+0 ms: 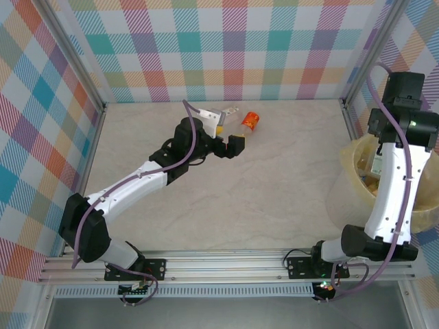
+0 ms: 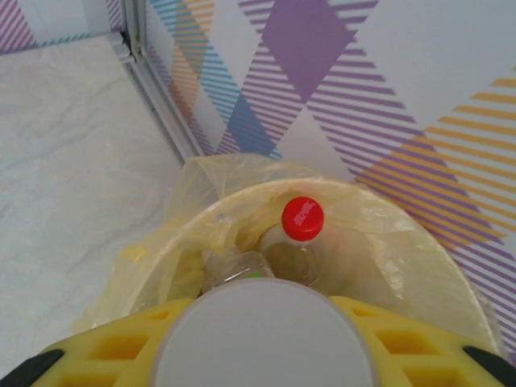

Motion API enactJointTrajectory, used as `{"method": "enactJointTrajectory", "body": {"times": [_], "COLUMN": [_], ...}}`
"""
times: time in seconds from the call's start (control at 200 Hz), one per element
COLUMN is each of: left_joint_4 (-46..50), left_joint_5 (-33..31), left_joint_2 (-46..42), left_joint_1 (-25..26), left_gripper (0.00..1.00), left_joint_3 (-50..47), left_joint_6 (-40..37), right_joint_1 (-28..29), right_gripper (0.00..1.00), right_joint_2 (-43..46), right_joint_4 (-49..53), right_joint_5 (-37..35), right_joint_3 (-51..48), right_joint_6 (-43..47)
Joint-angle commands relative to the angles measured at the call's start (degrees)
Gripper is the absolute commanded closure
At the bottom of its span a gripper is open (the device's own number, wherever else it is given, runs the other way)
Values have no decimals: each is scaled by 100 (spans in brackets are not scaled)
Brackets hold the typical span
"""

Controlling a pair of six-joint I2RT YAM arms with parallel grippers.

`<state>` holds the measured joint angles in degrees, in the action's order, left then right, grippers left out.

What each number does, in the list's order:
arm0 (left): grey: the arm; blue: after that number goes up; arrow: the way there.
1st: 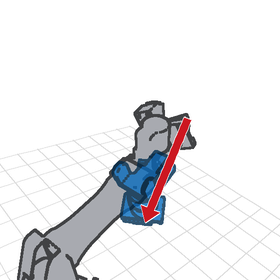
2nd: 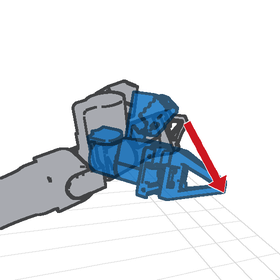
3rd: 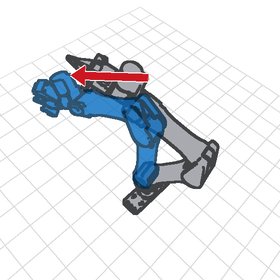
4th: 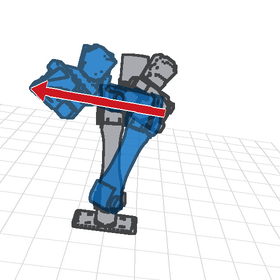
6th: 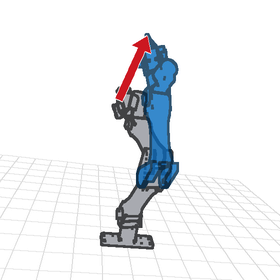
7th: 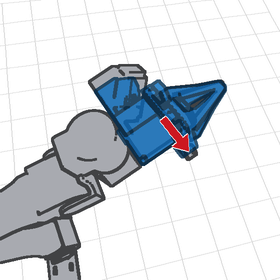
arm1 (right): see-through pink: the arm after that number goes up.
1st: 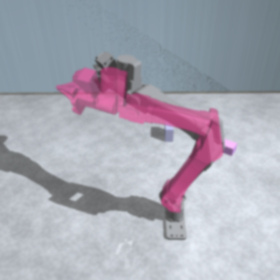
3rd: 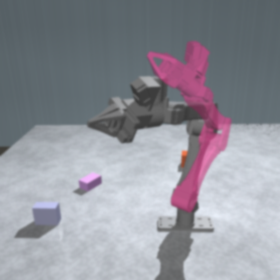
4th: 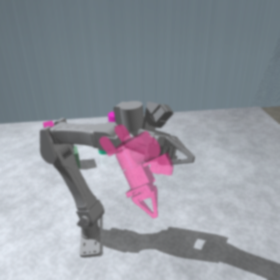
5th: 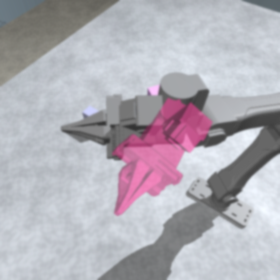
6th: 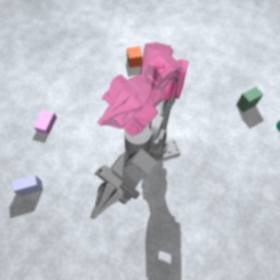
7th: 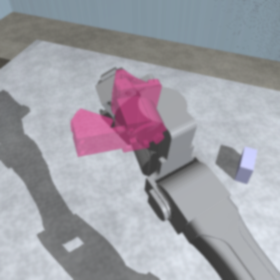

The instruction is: Put the plastic bottles in the bin

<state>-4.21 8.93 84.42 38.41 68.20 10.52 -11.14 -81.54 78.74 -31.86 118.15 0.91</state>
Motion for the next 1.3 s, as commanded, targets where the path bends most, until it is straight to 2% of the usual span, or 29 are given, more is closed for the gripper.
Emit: {"method": "enactJointTrajectory", "body": {"times": [0.0, 0.12, 0.3, 0.535, 0.66, 0.805, 1.06, 1.295], "left_joint_4": [95, 120, 165, 116, 87, 112, 283, 342], "left_joint_5": [-102, -111, -131, -112, -184, -345, -551, -827], "left_joint_2": [72, 109, 136, 263, 377, 500, 507, 398], "left_joint_1": [-58, -54, -62, -62, -62, -77, -80, -90], "left_gripper": [0, 0, 0, 0, 0, 0, 0, 0], "left_joint_3": [176, 193, 212, 259, 305, 385, 452, 340], "left_joint_6": [99, 112, 108, 169, 242, 310, 292, 310], "right_joint_1": [-91, -132, -140, -135, -137, -141, -219, -222], "right_gripper": [67, 62, 31, 22, 12, 1, 0, 0], "right_joint_2": [-297, -532, -593, -339, -151, 99, 384, 418], "right_joint_4": [469, 891, 1065, 957, 685, 322, 8, -13], "right_joint_5": [299, 402, 120, -126, -293, -1186, -1599, -1629], "right_joint_3": [37, -141, -183, 4, -251, -795, -1605, -1318], "right_joint_6": [-93, -320, -598, -860, -868, -927, -1044, -1045]}}
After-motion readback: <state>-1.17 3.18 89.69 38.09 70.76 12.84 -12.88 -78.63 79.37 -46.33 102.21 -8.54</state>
